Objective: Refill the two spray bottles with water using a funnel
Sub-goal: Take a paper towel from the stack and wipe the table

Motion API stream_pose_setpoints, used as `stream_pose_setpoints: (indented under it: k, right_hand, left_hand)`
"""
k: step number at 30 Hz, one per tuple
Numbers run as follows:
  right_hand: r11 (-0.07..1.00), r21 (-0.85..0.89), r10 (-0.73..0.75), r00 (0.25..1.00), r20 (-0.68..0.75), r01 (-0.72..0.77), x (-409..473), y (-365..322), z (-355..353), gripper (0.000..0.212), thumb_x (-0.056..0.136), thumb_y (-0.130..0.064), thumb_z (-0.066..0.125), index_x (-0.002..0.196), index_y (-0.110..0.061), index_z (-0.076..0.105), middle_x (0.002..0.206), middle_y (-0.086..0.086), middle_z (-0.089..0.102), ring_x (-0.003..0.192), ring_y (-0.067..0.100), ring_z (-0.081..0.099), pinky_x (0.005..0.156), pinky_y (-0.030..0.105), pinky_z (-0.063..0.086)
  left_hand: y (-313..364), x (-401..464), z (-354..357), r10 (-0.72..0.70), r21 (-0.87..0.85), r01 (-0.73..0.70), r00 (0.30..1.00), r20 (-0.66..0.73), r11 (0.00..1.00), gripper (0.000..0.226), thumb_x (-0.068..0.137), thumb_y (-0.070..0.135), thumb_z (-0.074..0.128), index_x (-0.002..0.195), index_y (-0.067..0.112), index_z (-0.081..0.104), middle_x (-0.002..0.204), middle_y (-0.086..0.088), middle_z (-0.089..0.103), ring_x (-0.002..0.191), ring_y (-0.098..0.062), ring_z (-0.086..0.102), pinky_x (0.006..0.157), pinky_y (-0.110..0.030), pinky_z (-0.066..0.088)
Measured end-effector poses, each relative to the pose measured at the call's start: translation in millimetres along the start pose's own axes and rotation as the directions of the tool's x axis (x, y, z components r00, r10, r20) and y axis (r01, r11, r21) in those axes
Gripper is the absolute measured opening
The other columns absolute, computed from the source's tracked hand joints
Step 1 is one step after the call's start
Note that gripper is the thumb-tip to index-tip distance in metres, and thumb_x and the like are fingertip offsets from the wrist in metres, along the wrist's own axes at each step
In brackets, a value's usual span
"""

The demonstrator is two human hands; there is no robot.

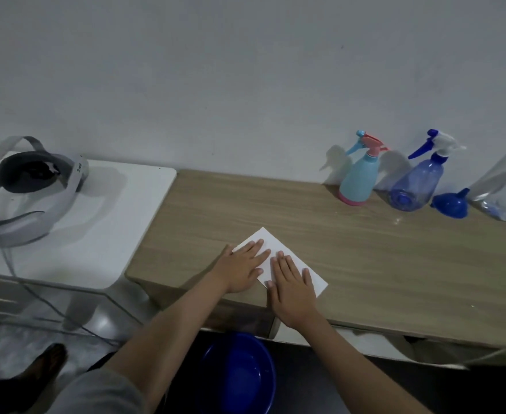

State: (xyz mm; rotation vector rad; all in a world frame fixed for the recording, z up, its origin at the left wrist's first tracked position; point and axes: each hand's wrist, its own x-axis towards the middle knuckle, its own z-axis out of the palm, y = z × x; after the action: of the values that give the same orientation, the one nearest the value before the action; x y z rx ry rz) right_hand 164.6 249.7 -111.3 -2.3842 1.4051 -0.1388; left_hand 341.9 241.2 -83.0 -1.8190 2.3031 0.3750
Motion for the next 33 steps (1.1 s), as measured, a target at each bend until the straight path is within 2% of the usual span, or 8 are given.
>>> stream_pose_setpoints:
  k: [5, 15, 25, 33]
  right_hand:
    - [0.999, -0.012, 0.038, 0.999, 0.003, -0.038, -5.6, 35.3, -13.7, 0.076, 0.083, -0.051, -0.005, 0.153, -0.021, 0.0, 0.161, -0.006, -0.008, 0.148, 0.011, -0.009, 0.117, 0.044, -0.003]
    - [0.995, -0.061, 0.082, 0.996, -0.025, -0.083, -17.1, 119.6, -42.4, 0.078, 0.082, -0.052, -0.006, 0.153, -0.023, 0.003, 0.161, -0.009, -0.005, 0.148, 0.008, -0.006, 0.118, 0.04, 0.002]
    - [0.996, -0.079, 0.046, 0.999, -0.014, -0.047, -21.8, 196.7, -74.7, 0.078, 0.082, -0.052, -0.005, 0.153, -0.021, 0.003, 0.161, -0.008, -0.004, 0.148, 0.009, -0.004, 0.118, 0.038, 0.001]
    - [0.994, -0.083, 0.071, 0.997, -0.001, -0.071, -31.6, 275.1, -108.3, 0.082, 0.078, -0.053, -0.009, 0.153, -0.021, 0.0, 0.161, -0.005, -0.006, 0.148, 0.01, -0.005, 0.118, 0.039, 0.0]
  left_hand:
    - [30.8, 22.6, -1.3, 0.018, -0.002, -0.018, 1.0, -0.025, 1.0, 0.054, 0.101, 0.04, 0.021, 0.151, 0.03, 0.002, 0.16, 0.004, -0.008, 0.147, -0.013, -0.002, 0.114, -0.052, 0.009]
    - [100.7, 78.2, -8.0, 0.055, 0.004, -0.055, 0.997, -0.059, 0.998, 0.054, 0.101, 0.042, 0.021, 0.151, 0.031, 0.003, 0.16, 0.005, -0.006, 0.147, -0.012, 0.0, 0.113, -0.051, 0.011]
    - [166.3, 126.7, -15.5, 0.02, -0.002, -0.02, 0.999, -0.04, 1.0, 0.054, 0.101, 0.042, 0.02, 0.151, 0.032, 0.001, 0.16, 0.006, -0.008, 0.147, -0.012, 0.0, 0.113, -0.051, 0.01]
    - [236.6, 178.9, -25.4, 0.031, -0.028, -0.031, 0.999, -0.032, 0.999, 0.055, 0.101, 0.041, 0.02, 0.151, 0.031, 0.001, 0.16, 0.005, -0.009, 0.147, -0.013, -0.001, 0.114, -0.053, 0.009]
